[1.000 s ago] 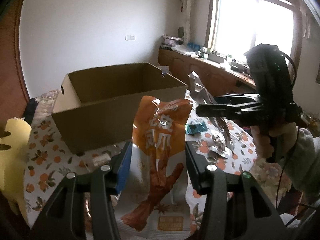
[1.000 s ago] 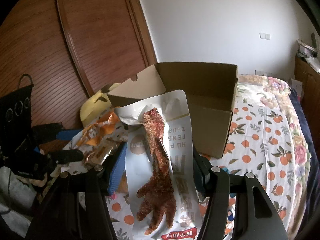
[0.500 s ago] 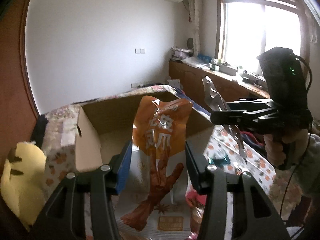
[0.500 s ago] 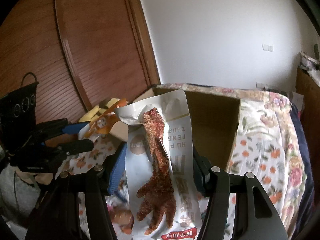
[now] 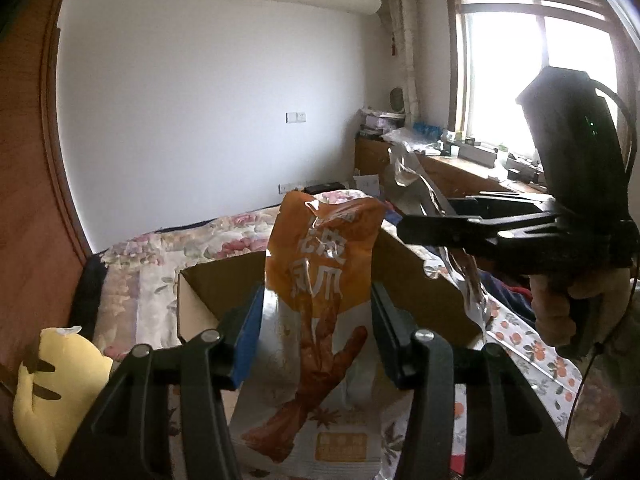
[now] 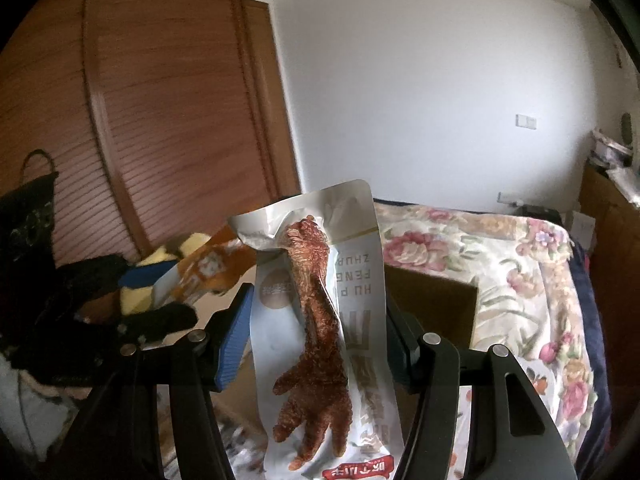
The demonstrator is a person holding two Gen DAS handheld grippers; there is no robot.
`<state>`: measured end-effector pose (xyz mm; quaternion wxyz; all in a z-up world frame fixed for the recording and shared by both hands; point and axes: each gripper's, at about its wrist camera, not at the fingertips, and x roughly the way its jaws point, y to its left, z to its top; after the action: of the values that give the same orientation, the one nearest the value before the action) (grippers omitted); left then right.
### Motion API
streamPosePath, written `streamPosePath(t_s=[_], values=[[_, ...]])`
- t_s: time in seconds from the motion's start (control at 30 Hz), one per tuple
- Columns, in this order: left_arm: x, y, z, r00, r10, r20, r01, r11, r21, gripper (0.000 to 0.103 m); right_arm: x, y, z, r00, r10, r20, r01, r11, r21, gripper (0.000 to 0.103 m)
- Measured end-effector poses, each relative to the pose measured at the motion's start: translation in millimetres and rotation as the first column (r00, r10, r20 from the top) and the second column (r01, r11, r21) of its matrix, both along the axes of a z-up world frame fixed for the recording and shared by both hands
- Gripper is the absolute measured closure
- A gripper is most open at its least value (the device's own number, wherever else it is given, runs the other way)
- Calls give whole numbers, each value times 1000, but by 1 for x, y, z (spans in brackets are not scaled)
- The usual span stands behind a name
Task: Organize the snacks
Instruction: 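Carry both pouches over the cardboard box and open both tools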
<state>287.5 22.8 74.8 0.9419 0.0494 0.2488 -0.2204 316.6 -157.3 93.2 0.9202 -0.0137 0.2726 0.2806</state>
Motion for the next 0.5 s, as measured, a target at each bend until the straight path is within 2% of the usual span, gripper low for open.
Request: streamPosePath(t_s=[0.07, 0.1, 0.2, 0.27, 0.5], values=[[12, -1, -7, 1000, 9, -10, -9, 1000, 10, 52, 14, 2, -7, 999, -37, 4, 37, 999, -14, 43], [20, -1, -14, 1000, 16, -19, -16, 1000, 12, 52, 19, 3, -10, 997, -73, -10, 72, 995, -73, 43], [34, -4, -27, 999, 12, -49, -10, 999, 35, 52, 38, 6, -23, 990, -142, -9, 139, 978, -156, 43], [43, -3, -36, 997, 12, -71, -9, 999, 43, 52, 44, 5, -31, 989, -138, -46, 129, 978, -165, 43], [48, -6, -63, 992, 15, -126, -10, 999, 38, 51, 37, 15, -53, 988, -120, -94, 96, 969, -226, 42]])
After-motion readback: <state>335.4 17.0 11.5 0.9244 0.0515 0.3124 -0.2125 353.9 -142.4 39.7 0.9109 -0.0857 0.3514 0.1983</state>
